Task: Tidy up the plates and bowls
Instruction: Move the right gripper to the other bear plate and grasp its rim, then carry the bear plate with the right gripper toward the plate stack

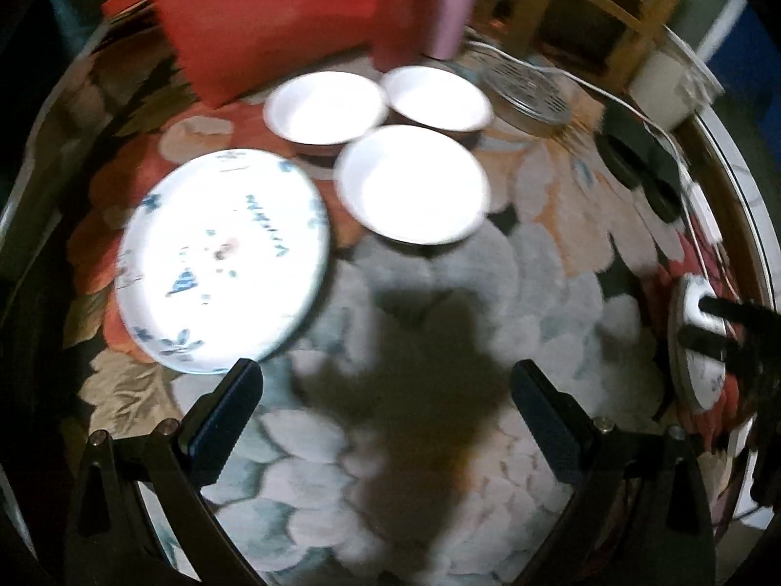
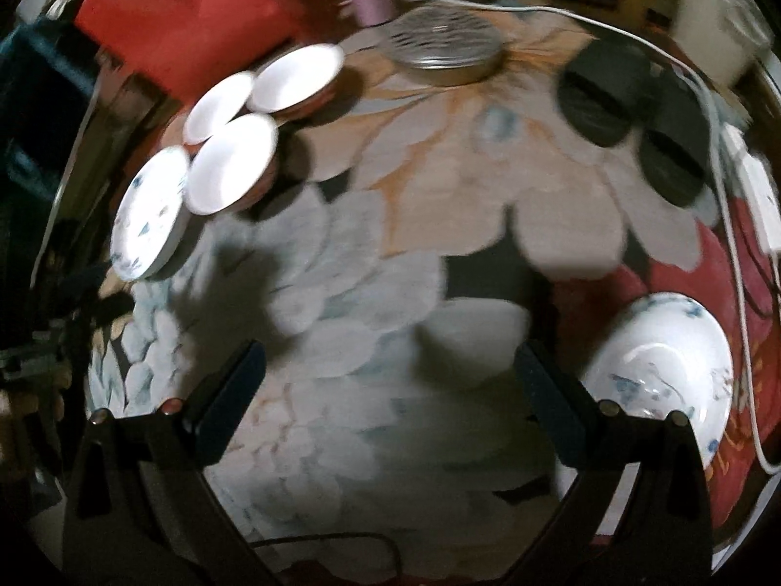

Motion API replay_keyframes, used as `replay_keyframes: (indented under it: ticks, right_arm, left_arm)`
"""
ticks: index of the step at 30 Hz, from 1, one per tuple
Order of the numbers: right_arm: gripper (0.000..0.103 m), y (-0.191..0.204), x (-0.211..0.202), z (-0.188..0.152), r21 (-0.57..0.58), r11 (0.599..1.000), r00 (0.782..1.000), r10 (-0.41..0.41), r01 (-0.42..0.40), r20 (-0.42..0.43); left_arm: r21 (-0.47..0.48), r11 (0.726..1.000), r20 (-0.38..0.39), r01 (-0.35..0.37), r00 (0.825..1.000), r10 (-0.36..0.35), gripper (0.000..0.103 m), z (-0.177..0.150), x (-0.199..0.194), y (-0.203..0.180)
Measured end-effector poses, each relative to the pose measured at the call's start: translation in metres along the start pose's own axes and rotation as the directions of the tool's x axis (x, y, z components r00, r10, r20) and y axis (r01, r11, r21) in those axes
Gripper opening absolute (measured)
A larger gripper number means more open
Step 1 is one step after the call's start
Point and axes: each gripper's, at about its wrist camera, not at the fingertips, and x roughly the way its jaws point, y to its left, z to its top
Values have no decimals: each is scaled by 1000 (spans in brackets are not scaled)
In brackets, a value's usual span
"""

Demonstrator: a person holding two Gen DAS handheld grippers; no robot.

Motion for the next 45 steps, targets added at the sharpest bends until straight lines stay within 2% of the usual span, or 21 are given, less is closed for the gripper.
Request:
replay_keyframes:
  ticks: [4, 10, 16, 18, 25, 28, 30, 33, 37, 45]
  right_arm:
    - [102, 39, 17, 4, -49, 998, 998, 43, -45, -41]
    - [102, 96, 45, 15, -42, 991, 989, 124, -128, -76]
    - [100, 139, 73, 29, 23, 983, 981, 183, -182, -66]
    - [87, 150, 83, 33, 45, 980, 979, 194, -191, -65]
    - [69, 176, 125, 52, 178, 966, 978, 202, -190, -55]
    - [53, 181, 138, 55, 226, 958, 980, 194, -177, -52]
    - [31, 188, 147, 57, 229, 960, 982, 179, -160, -63]
    - [19, 195, 156, 60, 214, 965, 982, 170, -149, -80]
    - [16, 205, 155, 63, 126, 984, 986, 140, -127, -96]
    - [16, 187, 149, 46, 65, 987, 978, 158, -150, -139]
  left_arm:
    - [-97, 995, 20, -15, 1000, 17, 102, 0, 1, 44]
    - [-120, 989, 38, -86, 995, 91, 102, -1, 7, 104]
    - [-178, 980, 4, -90, 996, 92, 101, -3, 16, 156]
    - [-197, 977, 3, -81, 997, 83, 101, -4, 17, 167]
    - [-234, 971, -1, -55, 998, 57, 101, -2, 24, 186]
    - [-249, 968, 2, -42, 999, 44, 101, 0, 27, 191]
    - [-259, 965, 1, -35, 999, 36, 100, 2, 29, 193]
    - [-266, 963, -4, -30, 1000, 30, 99, 2, 31, 193]
    - [-262, 965, -10, -25, 1000, 23, 99, 2, 32, 192]
    - [-240, 971, -26, -4, 1000, -2, 95, 5, 42, 187]
